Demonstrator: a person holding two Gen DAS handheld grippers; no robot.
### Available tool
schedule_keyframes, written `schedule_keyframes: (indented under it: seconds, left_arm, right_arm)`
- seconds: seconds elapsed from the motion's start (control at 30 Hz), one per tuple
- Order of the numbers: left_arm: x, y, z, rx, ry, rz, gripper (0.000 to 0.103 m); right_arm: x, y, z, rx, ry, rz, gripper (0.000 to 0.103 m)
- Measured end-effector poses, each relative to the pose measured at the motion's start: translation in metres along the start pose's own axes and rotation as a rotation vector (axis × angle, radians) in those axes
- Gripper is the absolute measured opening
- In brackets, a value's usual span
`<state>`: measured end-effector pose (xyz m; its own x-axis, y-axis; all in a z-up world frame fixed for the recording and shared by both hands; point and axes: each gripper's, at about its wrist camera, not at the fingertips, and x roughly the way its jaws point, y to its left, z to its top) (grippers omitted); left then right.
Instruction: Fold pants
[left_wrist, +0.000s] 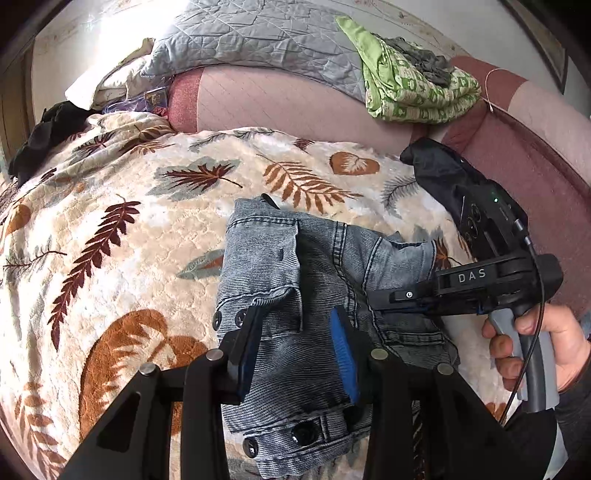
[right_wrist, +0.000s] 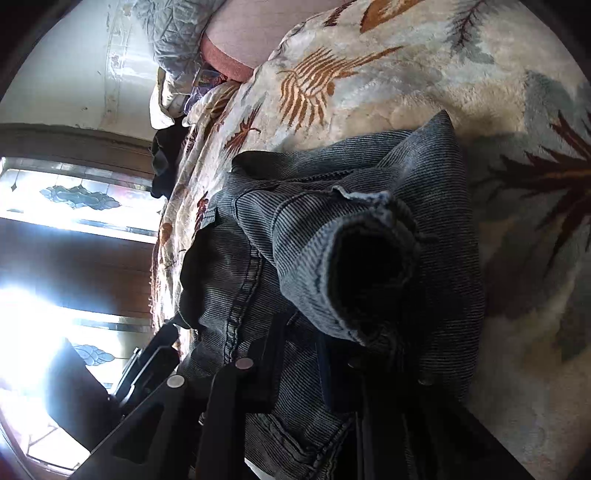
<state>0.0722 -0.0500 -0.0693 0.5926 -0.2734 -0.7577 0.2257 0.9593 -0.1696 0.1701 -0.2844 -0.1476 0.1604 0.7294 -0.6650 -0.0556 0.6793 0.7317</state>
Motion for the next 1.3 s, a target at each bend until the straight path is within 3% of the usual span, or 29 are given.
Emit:
schedule_keyframes:
  seconds: [0.07, 0.17, 0.23, 0.27, 0.3, 0.33, 0.37, 0.4, 0.43, 0.47, 0.5, 0.63, 0.7, 0.73, 0.8, 0.87, 0.93, 1.07, 1.17, 1.23, 1.3]
  left_arm:
    - [0.028, -0.006, -0.009, 0.056, 0.144, 0.023, 0.046]
    - [0.029, -0.020, -0.021, 0.163, 0.072, 0.087, 0.047]
    - [0.031, -0.019, -0.019, 0.139, 0.083, 0.086, 0.047]
    - [0.033, -0.018, -0.017, 0.130, 0.089, 0.080, 0.047]
    - [0.034, -0.018, -0.017, 0.133, 0.092, 0.079, 0.048]
    - [0.034, -0.018, -0.017, 0.142, 0.089, 0.077, 0.048]
    - [0.034, -0.019, -0.018, 0.153, 0.084, 0.075, 0.049]
    - [0.034, -0.020, -0.018, 0.160, 0.080, 0.070, 0.049]
    - [0.033, -0.020, -0.019, 0.163, 0.077, 0.070, 0.049]
    - [0.033, -0.019, -0.018, 0.158, 0.077, 0.064, 0.049]
    - [0.033, -0.018, -0.017, 0.153, 0.079, 0.059, 0.049]
    - [0.024, -0.012, -0.010, 0.103, 0.061, 0.025, 0.049]
    - [0.019, -0.008, -0.006, 0.059, 0.049, -0.001, 0.049]
    - [0.018, -0.009, -0.004, 0.046, 0.044, -0.018, 0.049]
    - [0.021, -0.017, -0.006, 0.077, 0.060, -0.013, 0.051]
    - [0.036, -0.031, -0.015, 0.192, 0.099, 0.078, 0.054]
    - [0.038, -0.036, -0.018, 0.235, 0.089, 0.118, 0.054]
    - [0.027, -0.028, -0.009, 0.141, 0.101, 0.097, 0.054]
    - [0.013, -0.028, -0.008, 0.112, 0.062, 0.089, 0.055]
    - [0.013, -0.024, -0.010, 0.081, 0.057, 0.092, 0.062]
    - [0.028, -0.020, -0.017, 0.058, 0.104, 0.120, 0.066]
  right_arm:
    - [-0.007, 0.014, 0.005, -0.030, 0.000, -0.034, 0.022]
    - [-0.032, 0.043, 0.020, -0.106, -0.096, -0.022, 0.026]
    - [-0.038, 0.052, 0.034, -0.115, -0.122, 0.004, 0.038]
    - [-0.031, 0.051, 0.040, -0.109, -0.103, 0.001, 0.051]
    - [-0.021, 0.047, 0.045, -0.098, -0.066, -0.010, 0.058]
    - [-0.009, 0.036, 0.049, -0.087, -0.038, -0.064, 0.057]
    - [0.001, 0.019, 0.051, -0.060, -0.022, -0.118, 0.050]
    - [0.007, -0.003, 0.053, 0.008, -0.017, -0.101, 0.036]
    - [0.004, -0.022, 0.053, 0.095, -0.042, -0.007, 0.033]
    - [-0.004, -0.033, 0.050, 0.145, -0.071, 0.018, 0.020]
    - [-0.009, -0.032, 0.048, 0.132, -0.089, -0.020, 0.019]
    - [-0.031, 0.000, 0.047, 0.026, -0.138, -0.056, 0.029]
    - [-0.032, 0.009, 0.051, -0.016, -0.140, -0.044, 0.050]
    - [-0.026, 0.007, 0.053, -0.021, -0.134, -0.072, 0.052]
    - [-0.013, -0.014, 0.053, 0.016, -0.101, -0.117, 0.045]
    - [-0.014, -0.024, 0.051, 0.078, -0.142, -0.063, 0.044]
    - [-0.026, -0.011, 0.046, 0.050, -0.159, -0.089, 0.047]
    - [-0.051, 0.022, 0.031, -0.083, -0.190, -0.139, 0.047]
    - [-0.053, 0.033, 0.017, -0.166, -0.212, -0.213, 0.047]
    - [-0.041, 0.032, 0.007, -0.231, -0.198, -0.320, 0.051]
    - [-0.016, 0.027, -0.004, -0.321, -0.133, -0.447, 0.053]
